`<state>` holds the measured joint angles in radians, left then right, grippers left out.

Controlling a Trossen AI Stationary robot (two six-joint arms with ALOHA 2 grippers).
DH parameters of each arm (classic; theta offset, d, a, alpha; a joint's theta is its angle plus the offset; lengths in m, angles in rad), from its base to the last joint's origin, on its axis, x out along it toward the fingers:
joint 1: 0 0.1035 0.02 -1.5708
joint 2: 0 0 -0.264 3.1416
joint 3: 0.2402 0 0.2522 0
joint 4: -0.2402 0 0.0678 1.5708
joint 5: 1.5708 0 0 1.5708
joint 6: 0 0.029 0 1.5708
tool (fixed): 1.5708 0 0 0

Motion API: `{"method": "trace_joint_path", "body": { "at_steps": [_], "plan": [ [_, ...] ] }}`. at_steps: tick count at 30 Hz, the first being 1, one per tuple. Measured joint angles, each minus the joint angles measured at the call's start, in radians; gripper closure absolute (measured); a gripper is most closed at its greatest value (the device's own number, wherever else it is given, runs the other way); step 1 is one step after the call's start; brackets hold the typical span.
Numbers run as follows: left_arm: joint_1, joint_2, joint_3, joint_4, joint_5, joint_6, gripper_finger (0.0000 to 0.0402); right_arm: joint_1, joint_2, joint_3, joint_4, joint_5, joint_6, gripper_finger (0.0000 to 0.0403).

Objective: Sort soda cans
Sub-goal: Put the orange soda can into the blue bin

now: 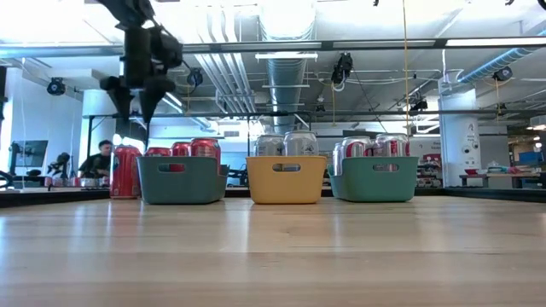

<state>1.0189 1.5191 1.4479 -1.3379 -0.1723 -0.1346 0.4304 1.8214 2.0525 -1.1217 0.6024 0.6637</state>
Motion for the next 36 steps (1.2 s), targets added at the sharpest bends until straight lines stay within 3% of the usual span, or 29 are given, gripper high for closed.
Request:
{"method": "trace_joint_path", "body": {
  "at_steps": [13,20,26,36],
  "plan": [
    [0.064,0.139,0.089,0.008,-0.010,-0.017,0.0072,0.008,0.000,0.000,-0.003,0.001,0.007,0.0023],
    [0.026,0.141,0.087,0.076,0.055,0.238,0.0072,0.003,0.000,0.000,-0.004,0.003,-0.013,0.0023],
    [0.028,0.141,0.062,0.097,0.048,0.486,0.0072,0.003,0.000,0.000,-0.005,0.002,0.008,0.0023],
    [0.022,0.213,0.047,0.135,0.058,0.548,0.0072,0.003,0.000,0.000,-0.005,-0.001,0.022,0.0023]
  ]
}}
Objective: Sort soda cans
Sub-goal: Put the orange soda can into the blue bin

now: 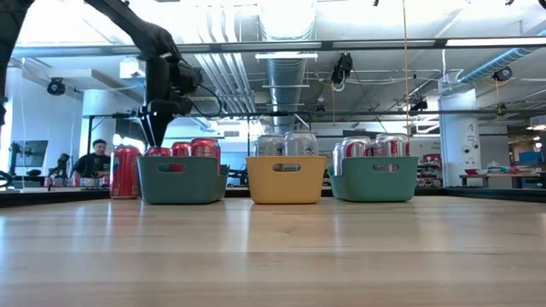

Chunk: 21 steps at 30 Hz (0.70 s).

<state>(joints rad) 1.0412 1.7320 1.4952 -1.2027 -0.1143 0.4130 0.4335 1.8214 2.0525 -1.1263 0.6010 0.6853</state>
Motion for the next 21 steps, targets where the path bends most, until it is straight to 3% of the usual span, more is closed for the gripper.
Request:
{"method": "trace_joint_path", "body": {
  "at_steps": [21],
  "plan": [
    [0.008,0.128,0.000,0.051,0.054,-0.064,0.0075,0.000,0.000,0.000,-0.028,-0.006,0.064,0.0023]
  ]
}}
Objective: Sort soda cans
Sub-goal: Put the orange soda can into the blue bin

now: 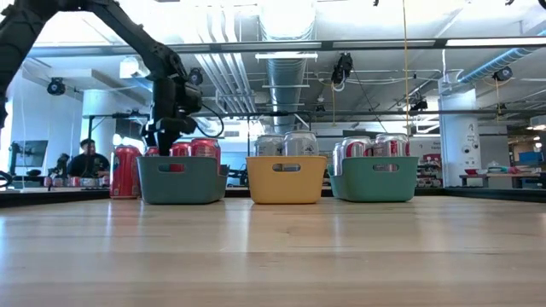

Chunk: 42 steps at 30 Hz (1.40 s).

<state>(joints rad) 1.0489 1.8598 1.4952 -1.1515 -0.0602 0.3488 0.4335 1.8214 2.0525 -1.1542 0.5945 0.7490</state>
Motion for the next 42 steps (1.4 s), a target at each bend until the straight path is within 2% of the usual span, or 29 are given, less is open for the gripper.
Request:
{"method": "trace_joint_path", "body": {
  "at_steps": [8,13,17,22,27,32,35,42],
  "plan": [
    [0.000,0.010,0.002,-0.004,0.015,-0.025,0.0117,0.000,0.000,0.000,0.001,0.000,0.012,0.0023],
    [0.000,-0.006,-0.001,-0.034,-0.010,-0.029,0.0117,0.000,0.000,0.000,0.000,0.000,0.007,0.0023],
    [0.002,-0.069,0.035,-0.085,-0.032,-0.026,0.0117,0.000,-0.012,0.000,-0.019,0.000,-0.010,0.0023],
    [-0.011,-0.200,0.081,-0.100,-0.005,-0.047,0.0117,0.000,-0.037,0.000,-0.024,0.008,-0.063,0.0023],
    [-0.084,-0.347,0.084,-0.186,0.040,-0.059,0.0117,0.000,-0.073,0.000,-0.030,0.036,-0.116,0.0023],
    [-0.197,-0.487,0.080,-0.323,0.002,-0.094,0.0117,0.002,-0.092,0.000,-0.051,0.063,-0.121,0.0023],
    [-0.273,-0.552,0.079,-0.334,0.000,-0.136,0.0117,0.002,-0.093,0.000,-0.050,0.063,-0.130,0.0023],
    [-0.474,-0.597,0.037,-0.327,0.085,-0.179,0.0117,0.002,-0.091,0.000,-0.050,0.063,-0.139,0.0023]
  ]
}}
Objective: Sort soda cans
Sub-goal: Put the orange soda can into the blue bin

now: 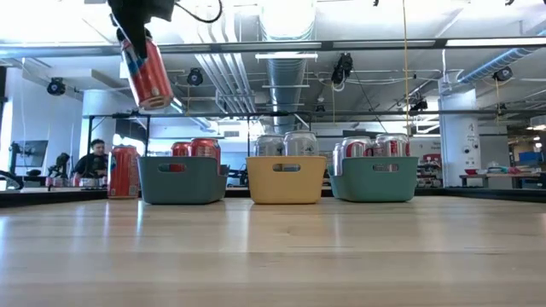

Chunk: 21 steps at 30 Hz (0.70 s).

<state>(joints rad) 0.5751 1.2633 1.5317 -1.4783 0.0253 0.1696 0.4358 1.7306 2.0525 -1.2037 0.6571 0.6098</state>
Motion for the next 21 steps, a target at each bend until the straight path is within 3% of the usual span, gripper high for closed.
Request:
{"method": "trace_joint_path", "body": {
  "at_steps": [7,21],
  "plan": [
    [-0.078,0.060,-0.108,0.065,-0.014,-0.023,0.0117,0.006,0.000,-0.001,0.000,0.000,0.030,0.0023],
    [-0.071,0.207,-0.251,0.255,-0.095,-0.049,0.0117,0.034,0.002,-0.039,0.004,-0.002,0.134,0.0023]
  ]
}}
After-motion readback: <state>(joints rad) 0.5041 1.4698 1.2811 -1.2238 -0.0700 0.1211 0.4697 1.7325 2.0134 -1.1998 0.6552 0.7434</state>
